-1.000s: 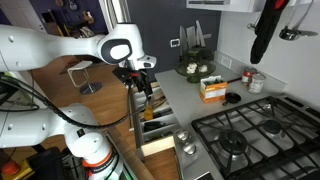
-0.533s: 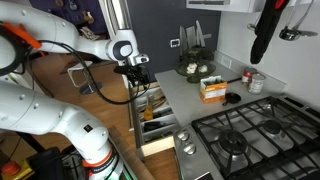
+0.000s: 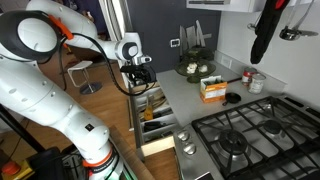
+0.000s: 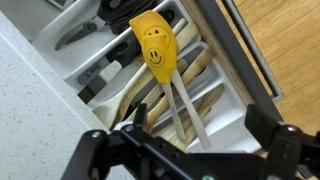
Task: Remove two wooden spatulas from the opened drawer at the same time and put them on the middle rack of the cake stand
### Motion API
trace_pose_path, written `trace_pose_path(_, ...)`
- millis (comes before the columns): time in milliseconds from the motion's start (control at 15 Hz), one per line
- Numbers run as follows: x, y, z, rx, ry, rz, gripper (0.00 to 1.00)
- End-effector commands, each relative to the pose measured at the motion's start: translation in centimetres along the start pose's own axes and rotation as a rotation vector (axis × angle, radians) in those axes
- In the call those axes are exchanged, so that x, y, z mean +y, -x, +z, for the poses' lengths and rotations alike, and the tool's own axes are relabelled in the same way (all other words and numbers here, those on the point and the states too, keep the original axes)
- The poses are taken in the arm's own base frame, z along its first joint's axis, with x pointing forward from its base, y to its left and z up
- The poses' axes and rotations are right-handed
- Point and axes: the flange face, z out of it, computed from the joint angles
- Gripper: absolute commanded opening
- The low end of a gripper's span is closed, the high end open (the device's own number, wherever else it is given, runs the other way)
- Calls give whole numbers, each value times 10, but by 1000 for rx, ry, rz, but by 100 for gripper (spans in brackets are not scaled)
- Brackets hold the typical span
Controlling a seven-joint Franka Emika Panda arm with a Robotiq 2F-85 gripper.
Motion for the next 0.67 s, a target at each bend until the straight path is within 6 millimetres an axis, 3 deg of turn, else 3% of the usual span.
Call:
trace_pose_path(0,0,0,-1,-1,0,-1,100)
trace_pose_path(200,-2,-5,5,2,-13,-62,100)
trace_pose_path(600,-8,-28,67,-34,-113,-397,100)
